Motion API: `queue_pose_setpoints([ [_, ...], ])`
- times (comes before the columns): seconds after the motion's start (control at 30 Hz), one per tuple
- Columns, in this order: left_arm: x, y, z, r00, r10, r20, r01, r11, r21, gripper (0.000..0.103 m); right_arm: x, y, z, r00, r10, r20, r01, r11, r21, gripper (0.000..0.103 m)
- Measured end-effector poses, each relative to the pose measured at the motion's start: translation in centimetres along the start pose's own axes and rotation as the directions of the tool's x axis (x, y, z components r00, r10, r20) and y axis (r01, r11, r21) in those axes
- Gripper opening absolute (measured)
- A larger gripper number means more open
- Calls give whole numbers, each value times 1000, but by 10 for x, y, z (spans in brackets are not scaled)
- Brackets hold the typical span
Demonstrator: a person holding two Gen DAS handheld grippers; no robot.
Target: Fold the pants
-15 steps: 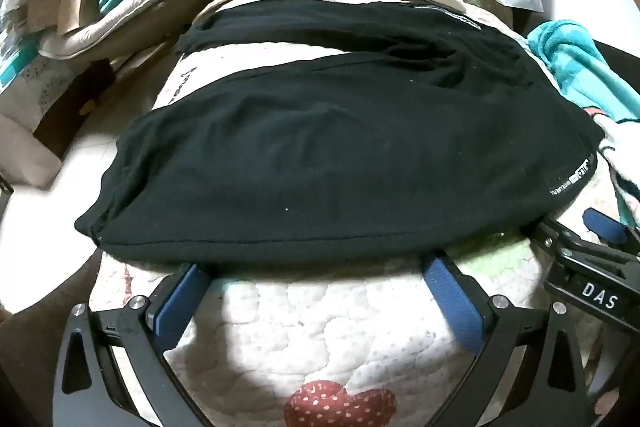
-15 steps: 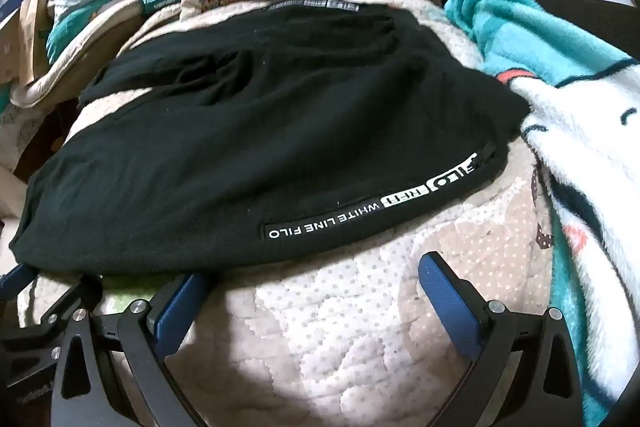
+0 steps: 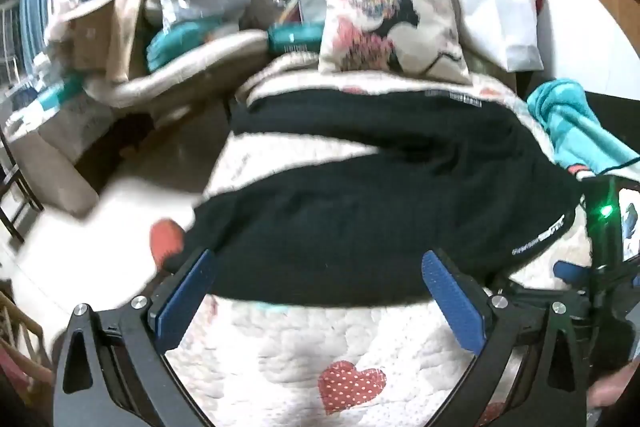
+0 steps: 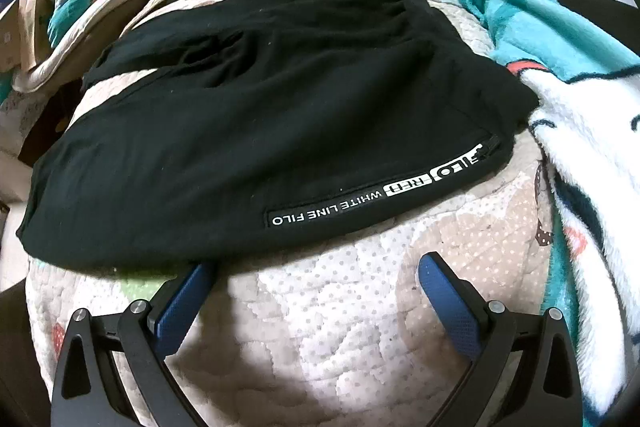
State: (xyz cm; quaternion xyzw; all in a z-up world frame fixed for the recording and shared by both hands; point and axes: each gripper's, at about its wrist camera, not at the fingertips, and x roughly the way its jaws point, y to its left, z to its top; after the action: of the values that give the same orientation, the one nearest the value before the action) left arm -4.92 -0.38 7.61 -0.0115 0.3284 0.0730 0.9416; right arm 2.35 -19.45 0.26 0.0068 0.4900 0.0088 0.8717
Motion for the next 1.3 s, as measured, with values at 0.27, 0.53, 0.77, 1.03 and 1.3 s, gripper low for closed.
queue_pose_setpoints([
  [0.27,-51,0,29,985,47,163,-56,997,46,103,-34,7,-12,998,34,50,-33,999,-23,102],
  [0.53,-100,27,77,955,8,295,-17,999,27,103,-110,5,17,956,86,281,-86,996,-12,102],
  [0.77,-113,42,119,948,21,318,-21,1000,-3,103,-179,21,70,866,105,489,-52,991,-119,103],
  [1.03,-106,31,123,963,33,269,-51,997,59,103,-192,23,118,823,172,541,-109,983,-146,103],
  [1.3,-116,15,153,962,34,273,-60,994,87,103,-201,-6,134,764,118,634,-63,992,-108,103],
])
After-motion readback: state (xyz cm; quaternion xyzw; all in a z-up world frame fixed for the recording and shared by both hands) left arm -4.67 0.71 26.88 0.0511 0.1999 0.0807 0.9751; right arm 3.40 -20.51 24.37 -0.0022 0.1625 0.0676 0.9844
